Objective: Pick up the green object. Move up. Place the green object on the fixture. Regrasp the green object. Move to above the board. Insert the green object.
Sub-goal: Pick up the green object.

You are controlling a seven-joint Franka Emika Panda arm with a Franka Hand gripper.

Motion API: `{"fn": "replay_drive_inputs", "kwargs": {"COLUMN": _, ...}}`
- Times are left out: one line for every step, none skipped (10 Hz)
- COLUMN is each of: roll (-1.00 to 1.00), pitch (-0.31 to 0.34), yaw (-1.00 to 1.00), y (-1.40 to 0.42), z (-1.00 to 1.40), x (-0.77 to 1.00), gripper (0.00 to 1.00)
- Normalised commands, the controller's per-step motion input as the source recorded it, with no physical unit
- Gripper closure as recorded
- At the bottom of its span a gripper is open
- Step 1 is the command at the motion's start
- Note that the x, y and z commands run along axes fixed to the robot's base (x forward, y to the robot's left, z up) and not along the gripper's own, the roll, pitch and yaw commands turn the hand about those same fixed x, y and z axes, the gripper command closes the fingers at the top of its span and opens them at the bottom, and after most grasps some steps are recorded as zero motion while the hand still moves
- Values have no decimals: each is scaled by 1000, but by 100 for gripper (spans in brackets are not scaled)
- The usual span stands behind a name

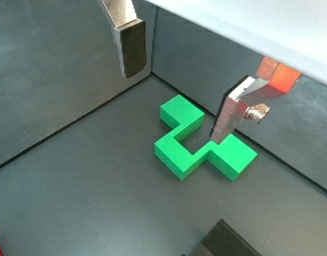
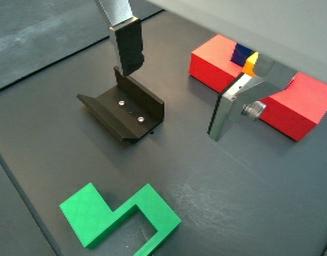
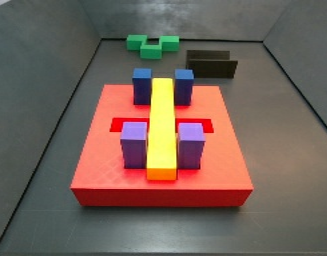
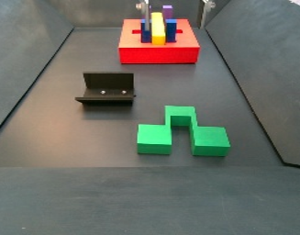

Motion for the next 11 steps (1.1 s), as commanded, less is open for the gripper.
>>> {"fn": "replay_drive_inputs", "kwargs": {"roll": 0, "pitch": 0, "yaw": -77, "y": 0, "z": -206, "x": 0, "gripper": 0}}
{"fn": "replay_drive_inputs", "kwargs": {"roll": -130, "pitch": 0, "yaw": -254, "y": 449, "z": -346, "x": 40, "gripper": 0}}
{"fn": "replay_drive_inputs", "kwargs": {"roll": -70, "pitch": 0, "yaw": -411, "y": 334, "z": -509, "x": 131, "gripper": 0}}
{"fn": "replay_drive_inputs", "kwargs": {"roll": -41, "pitch": -34, "yaw": -463, "y": 0, "z": -937, "x": 77, "gripper": 0}}
{"fn": "replay_drive_inputs", "kwargs": {"roll": -77, "pitch": -43, "yaw": -454, "y": 0, "z": -903, "x": 0, "gripper": 0}}
{"fn": "replay_drive_inputs", "kwargs": {"roll": -84, "pitch": -19, "yaw": -389, "y": 117, "z": -634, "x": 0, "gripper": 0}}
{"fn": "replay_drive_inputs", "kwargs": {"roll": -150, "pitch": -27, "yaw": -323, "y": 329, "z": -477, "x": 54, "gripper": 0}}
{"fn": "replay_drive_inputs", "kwargs": {"roll": -364, "pitch": -57, "yaw": -291, "y": 454, "z": -357, "x": 0, "gripper": 0}}
{"fn": "replay_drive_inputs", "kwargs": {"roll": -453, "pitch": -83, "yaw": -257, "y": 414, "z": -217, "x": 0, "gripper": 0}}
{"fn": "replay_drive_inputs", "kwargs": {"roll": -500, "pitch": -99, "yaw": -191, "y": 389, "z": -117, "x": 40, "gripper": 0}}
{"fn": "replay_drive_inputs", "kwargs": {"roll": -500, "pitch": -107, "yaw": -109, "y": 351, "z": -23, "x": 94, "gripper": 0}}
